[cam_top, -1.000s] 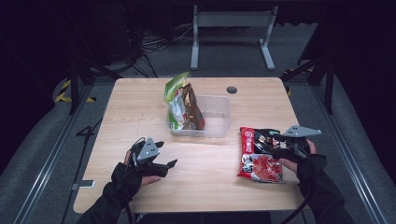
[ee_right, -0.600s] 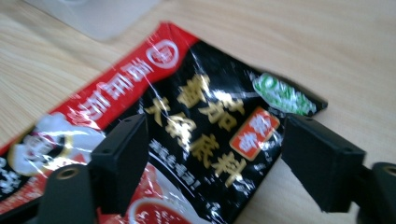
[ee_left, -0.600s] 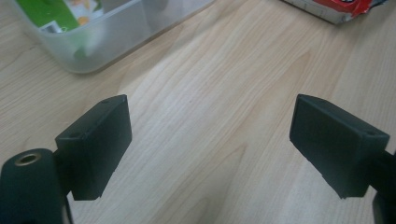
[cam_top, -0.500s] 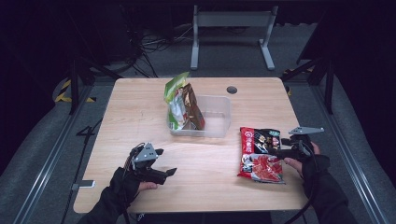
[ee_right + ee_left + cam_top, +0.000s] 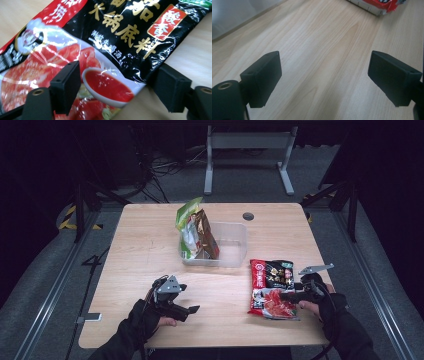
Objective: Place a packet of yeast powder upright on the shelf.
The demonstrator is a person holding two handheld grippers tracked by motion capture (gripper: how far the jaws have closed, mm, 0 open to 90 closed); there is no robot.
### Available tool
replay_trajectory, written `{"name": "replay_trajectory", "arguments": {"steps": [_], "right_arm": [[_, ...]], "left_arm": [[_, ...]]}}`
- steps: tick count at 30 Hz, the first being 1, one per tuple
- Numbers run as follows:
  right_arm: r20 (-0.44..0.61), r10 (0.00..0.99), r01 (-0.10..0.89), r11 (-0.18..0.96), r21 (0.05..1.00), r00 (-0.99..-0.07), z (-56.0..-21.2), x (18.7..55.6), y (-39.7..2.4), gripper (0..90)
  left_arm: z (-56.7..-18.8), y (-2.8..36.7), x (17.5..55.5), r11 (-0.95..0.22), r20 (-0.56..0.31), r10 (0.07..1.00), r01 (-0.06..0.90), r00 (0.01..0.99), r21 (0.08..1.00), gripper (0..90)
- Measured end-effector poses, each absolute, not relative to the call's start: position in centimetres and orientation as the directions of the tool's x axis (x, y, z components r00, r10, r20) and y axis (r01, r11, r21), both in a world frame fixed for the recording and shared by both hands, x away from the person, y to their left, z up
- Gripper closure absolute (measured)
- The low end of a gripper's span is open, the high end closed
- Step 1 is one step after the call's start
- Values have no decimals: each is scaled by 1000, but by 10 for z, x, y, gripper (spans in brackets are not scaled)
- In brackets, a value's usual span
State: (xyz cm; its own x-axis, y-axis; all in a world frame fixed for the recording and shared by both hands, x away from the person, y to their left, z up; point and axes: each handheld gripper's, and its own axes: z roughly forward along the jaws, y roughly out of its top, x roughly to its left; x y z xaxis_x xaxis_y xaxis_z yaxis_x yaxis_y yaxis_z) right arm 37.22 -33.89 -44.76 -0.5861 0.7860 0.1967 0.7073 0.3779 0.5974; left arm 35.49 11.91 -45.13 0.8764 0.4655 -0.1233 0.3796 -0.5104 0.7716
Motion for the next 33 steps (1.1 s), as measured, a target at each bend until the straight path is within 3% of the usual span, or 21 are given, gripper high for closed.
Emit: {"name": "replay_trajectory", "arguments": {"steps": [7,16,33], "right_arm": [[188,731,669,447,594,-656,-448,363,-313,286],[166,670,616,519,592,-724,-450,355,-274,287],[148,639,581,547,603,-755,-451,353,-256,284]], "left_arm": [[-452,107,357,-526,-138,441,380,887,761,120],[-457,81,375,-546,-230,415,443,880,711,106],[-463,33,419,-477,-391,411,560,824,678,102]]}}
